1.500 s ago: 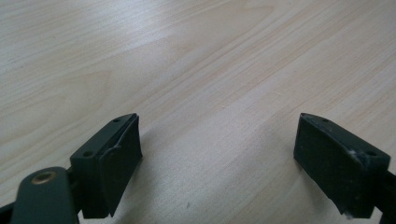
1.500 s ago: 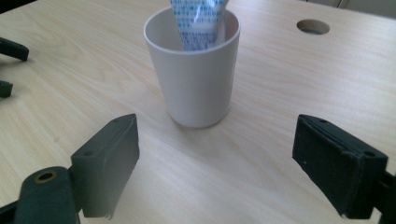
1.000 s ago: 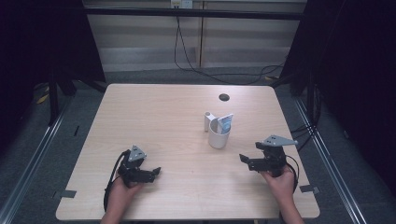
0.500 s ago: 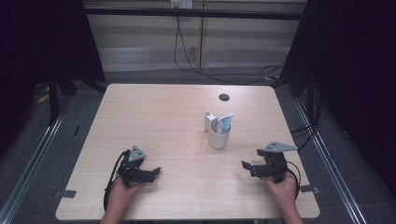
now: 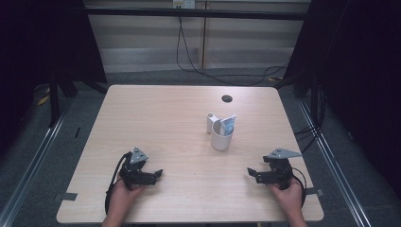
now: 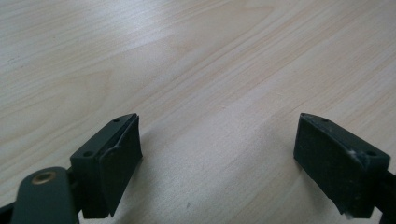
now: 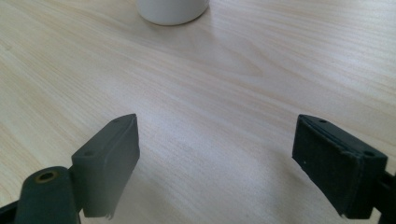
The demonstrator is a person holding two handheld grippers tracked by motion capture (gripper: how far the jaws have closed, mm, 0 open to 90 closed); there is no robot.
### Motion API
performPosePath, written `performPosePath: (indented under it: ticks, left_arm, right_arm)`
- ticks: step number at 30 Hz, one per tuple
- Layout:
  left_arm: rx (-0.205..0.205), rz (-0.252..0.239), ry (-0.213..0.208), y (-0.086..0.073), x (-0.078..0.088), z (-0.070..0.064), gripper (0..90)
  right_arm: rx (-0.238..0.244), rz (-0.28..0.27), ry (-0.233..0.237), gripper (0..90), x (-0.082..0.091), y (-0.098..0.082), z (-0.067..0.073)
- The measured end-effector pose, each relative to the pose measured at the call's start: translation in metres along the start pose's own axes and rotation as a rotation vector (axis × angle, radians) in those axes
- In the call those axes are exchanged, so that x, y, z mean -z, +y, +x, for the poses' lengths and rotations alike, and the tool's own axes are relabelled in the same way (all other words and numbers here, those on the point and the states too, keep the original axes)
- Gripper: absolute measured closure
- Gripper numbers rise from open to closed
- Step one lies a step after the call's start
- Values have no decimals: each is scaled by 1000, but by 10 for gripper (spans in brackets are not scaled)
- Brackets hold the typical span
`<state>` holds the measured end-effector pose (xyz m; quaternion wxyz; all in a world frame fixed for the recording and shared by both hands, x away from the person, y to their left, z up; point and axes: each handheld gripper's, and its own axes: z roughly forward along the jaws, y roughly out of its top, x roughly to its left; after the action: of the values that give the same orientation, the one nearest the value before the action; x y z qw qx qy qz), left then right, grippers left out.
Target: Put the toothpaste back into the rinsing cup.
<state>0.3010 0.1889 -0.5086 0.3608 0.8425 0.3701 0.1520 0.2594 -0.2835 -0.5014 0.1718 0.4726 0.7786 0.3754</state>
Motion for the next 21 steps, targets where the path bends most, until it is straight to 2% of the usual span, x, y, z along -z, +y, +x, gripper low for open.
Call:
performPosePath:
  ticks: [11, 21]
  left_arm:
    - [1, -1, 1, 0, 0, 0, 148]
    - [-6, 5, 1, 0, 0, 0, 148]
  right_arm:
    - [21, 36, -4, 143, -4, -7, -1]
    - [70, 48, -24, 138, -6, -8, 3]
